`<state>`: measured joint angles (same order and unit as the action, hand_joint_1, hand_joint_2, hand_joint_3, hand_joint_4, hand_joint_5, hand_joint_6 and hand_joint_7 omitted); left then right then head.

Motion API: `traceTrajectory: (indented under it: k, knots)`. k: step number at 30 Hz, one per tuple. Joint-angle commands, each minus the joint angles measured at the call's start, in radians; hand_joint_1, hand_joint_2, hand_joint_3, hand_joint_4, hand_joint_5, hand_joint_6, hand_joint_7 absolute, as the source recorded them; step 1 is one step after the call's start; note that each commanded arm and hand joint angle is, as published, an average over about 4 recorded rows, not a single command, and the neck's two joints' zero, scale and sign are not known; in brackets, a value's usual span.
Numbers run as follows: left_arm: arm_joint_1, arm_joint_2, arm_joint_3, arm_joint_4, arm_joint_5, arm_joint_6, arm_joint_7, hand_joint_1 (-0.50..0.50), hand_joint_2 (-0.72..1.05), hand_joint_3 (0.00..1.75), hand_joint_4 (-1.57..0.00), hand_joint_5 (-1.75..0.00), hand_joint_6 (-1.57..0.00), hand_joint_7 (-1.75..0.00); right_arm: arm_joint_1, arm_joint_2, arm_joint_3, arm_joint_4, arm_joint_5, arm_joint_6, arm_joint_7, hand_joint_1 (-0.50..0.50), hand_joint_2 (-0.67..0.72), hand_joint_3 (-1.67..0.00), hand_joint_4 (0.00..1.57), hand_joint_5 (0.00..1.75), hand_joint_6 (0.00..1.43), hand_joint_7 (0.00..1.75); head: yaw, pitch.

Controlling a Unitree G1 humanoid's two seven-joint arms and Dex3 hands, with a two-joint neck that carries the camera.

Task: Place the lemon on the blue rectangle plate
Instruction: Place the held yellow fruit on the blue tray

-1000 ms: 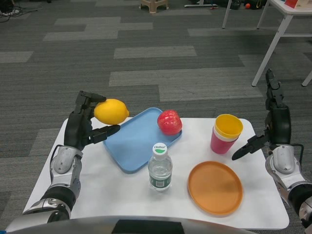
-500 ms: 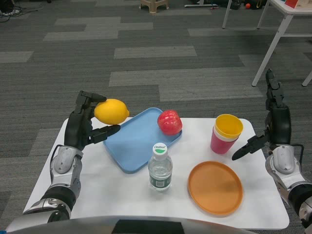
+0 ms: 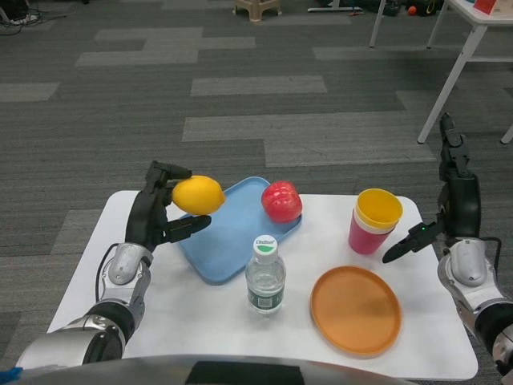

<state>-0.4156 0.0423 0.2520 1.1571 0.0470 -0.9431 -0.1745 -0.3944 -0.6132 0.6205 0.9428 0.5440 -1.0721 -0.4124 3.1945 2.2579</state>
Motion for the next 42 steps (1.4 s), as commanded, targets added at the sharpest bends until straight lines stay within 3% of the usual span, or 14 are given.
traceTrajectory:
  k: [1,21,32,42]
  knots:
    - [-0.035,-0.004,-0.012,0.044,0.021,0.041,0.022,0.50,1.05,0.09,0.00,-1.33,-0.20,-1.68,-0.015,0.011,0.003,0.003,0.004,0.007,-0.003,-0.45,0.66,0.00,0.00,0.00,0.00,0.00,0.002,-0.005]
    - [-0.066,-0.010,-0.175,0.088,0.026,0.266,0.018,0.50,1.05,0.09,0.00,-1.33,-0.21,-1.68,-0.015,0.015,0.013,0.004,0.004,0.007,-0.003,-0.46,0.66,0.00,0.00,0.00,0.00,0.00,-0.005,-0.036]
    - [-0.066,-0.022,-0.213,0.115,0.025,0.286,0.018,0.50,1.05,0.09,0.00,-1.33,-0.20,-1.68,-0.014,0.011,0.016,0.001,0.004,0.007,-0.003,-0.46,0.66,0.00,0.00,0.00,0.00,0.00,0.000,-0.040]
    - [-0.059,-0.027,-0.212,0.120,0.025,0.267,0.033,0.50,1.00,0.09,0.00,-1.33,-0.03,-1.62,-0.014,0.009,0.016,0.001,0.005,0.007,-0.003,-0.46,0.66,0.00,0.00,0.00,0.00,0.00,0.005,-0.044]
